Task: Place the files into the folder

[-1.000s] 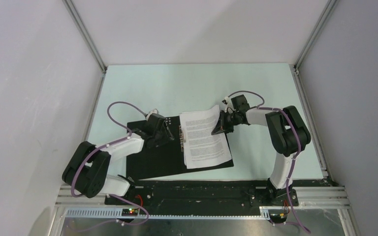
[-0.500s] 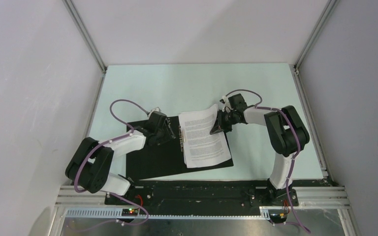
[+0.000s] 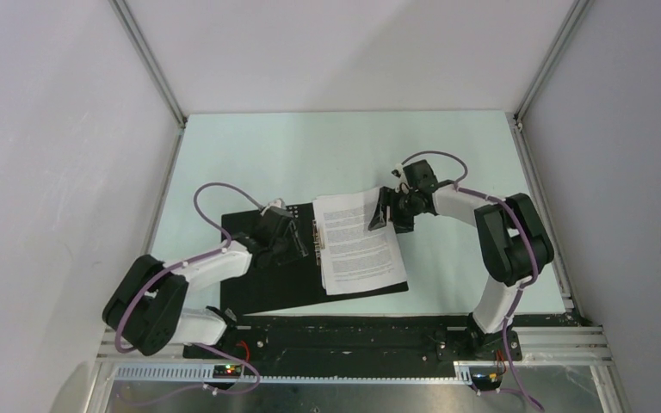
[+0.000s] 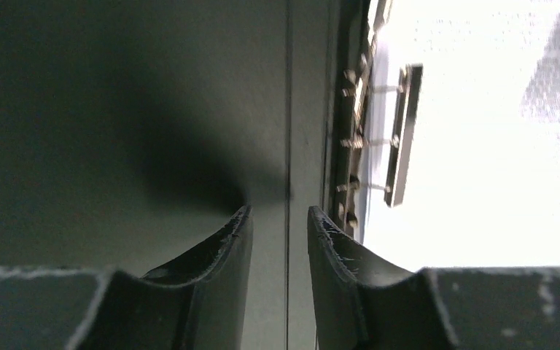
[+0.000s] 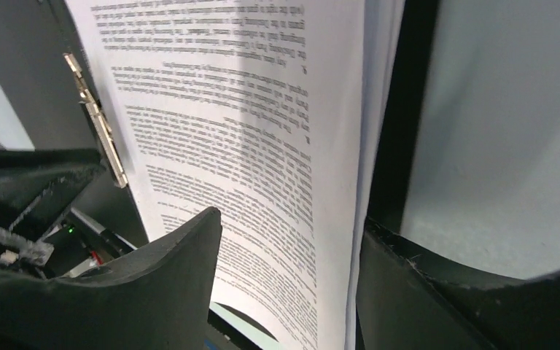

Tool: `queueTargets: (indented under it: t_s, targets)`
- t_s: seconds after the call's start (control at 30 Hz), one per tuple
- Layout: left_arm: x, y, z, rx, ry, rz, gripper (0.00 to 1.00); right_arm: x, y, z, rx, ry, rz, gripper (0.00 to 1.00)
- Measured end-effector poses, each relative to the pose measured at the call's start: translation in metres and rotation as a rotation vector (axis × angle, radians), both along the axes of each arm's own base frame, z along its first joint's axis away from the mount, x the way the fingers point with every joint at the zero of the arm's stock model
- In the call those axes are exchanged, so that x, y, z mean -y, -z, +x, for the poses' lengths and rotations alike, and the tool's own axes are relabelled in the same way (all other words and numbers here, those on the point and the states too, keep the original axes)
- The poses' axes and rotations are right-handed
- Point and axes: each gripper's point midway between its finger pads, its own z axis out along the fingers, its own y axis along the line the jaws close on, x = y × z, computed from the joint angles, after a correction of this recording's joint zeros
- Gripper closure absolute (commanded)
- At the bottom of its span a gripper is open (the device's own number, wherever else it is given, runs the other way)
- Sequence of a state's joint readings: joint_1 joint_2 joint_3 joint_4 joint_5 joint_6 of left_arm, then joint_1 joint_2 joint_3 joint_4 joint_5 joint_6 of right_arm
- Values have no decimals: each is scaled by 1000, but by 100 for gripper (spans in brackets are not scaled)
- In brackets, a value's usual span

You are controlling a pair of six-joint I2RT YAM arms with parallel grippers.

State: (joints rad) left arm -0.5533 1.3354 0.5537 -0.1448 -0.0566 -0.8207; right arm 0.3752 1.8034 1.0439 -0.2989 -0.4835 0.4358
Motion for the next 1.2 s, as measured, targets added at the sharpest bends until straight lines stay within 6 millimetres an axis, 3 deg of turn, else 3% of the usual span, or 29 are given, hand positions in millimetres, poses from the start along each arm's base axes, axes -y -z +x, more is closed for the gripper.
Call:
queueTargets:
  t_s: [0.17, 0.37, 0.67, 0.8, 0.97, 1.2]
  targets:
    - [15, -1, -25, -4, 60, -21, 68, 18, 1, 2, 6, 55, -76, 32]
    - [33, -3, -41, -7, 107, -34, 74, 42, 4, -3, 10, 126, -119, 32]
    - [41, 3, -50, -17, 126, -21, 79, 59, 5, -27, 19, 186, -137, 34]
    - [41, 2, -48, -13, 122, -17, 82, 58, 5, -39, 22, 199, -148, 36]
    - [44, 3, -50, -17, 132, -14, 82, 43, 6, -58, 28, 171, -146, 36]
    - [48, 4, -55, -8, 148, 1, 84, 33, 6, -64, 49, 170, -148, 36]
